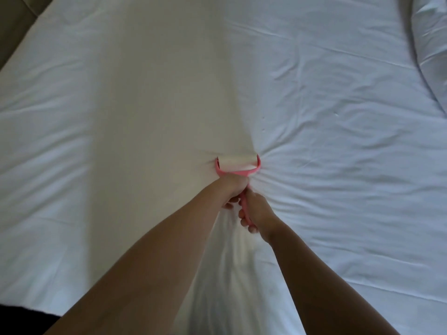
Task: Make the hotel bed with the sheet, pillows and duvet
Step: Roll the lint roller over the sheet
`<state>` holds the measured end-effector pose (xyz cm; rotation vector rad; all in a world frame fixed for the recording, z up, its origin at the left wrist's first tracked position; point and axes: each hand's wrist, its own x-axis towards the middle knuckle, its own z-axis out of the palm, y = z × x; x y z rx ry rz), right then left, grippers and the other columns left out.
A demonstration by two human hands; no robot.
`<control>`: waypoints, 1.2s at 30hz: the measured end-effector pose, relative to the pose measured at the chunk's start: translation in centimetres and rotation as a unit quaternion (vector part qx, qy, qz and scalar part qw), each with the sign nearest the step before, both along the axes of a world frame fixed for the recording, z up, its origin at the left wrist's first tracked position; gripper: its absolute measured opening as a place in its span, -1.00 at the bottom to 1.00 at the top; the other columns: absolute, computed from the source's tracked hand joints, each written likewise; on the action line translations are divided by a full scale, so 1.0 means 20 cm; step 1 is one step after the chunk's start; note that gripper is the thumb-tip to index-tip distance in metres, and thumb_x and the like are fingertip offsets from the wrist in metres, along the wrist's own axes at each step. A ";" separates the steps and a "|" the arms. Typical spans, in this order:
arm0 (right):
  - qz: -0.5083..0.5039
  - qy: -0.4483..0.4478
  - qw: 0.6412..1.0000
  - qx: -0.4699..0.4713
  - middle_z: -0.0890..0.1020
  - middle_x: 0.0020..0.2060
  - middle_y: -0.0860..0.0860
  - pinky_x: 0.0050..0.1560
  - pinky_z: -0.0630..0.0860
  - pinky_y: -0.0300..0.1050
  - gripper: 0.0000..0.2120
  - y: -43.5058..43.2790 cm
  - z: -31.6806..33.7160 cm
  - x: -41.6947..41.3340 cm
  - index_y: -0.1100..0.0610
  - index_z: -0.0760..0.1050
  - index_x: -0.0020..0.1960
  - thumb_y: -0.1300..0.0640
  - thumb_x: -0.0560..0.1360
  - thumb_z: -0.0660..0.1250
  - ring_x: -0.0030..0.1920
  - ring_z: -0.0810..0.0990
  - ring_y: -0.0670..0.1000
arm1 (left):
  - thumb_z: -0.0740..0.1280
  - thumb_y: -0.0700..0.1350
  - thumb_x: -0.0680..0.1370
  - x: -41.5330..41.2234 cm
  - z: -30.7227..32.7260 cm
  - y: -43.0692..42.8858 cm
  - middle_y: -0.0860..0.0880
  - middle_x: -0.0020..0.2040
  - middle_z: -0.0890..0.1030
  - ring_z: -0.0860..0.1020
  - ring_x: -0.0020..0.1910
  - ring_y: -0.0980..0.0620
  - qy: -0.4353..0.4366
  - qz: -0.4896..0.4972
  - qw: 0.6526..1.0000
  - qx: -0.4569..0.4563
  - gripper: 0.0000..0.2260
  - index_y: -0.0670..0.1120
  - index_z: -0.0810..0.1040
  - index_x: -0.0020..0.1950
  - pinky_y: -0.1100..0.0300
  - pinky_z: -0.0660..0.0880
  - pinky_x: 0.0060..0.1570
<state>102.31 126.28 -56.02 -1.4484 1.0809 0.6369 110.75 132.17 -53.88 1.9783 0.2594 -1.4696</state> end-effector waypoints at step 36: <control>-0.036 -0.044 0.998 -0.038 0.46 -0.44 0.02 -0.53 0.22 -0.23 -0.35 -0.61 -0.10 1.02 0.19 0.53 0.15 -0.24 0.62 -0.16 -0.49 0.41 -0.02 | 0.17 -0.11 0.50 0.97 -0.07 -0.69 -0.08 -0.29 0.53 0.53 -0.20 -0.05 -0.026 0.063 0.997 -0.046 -0.80 -0.10 0.46 -0.31 0.10 0.52 -0.04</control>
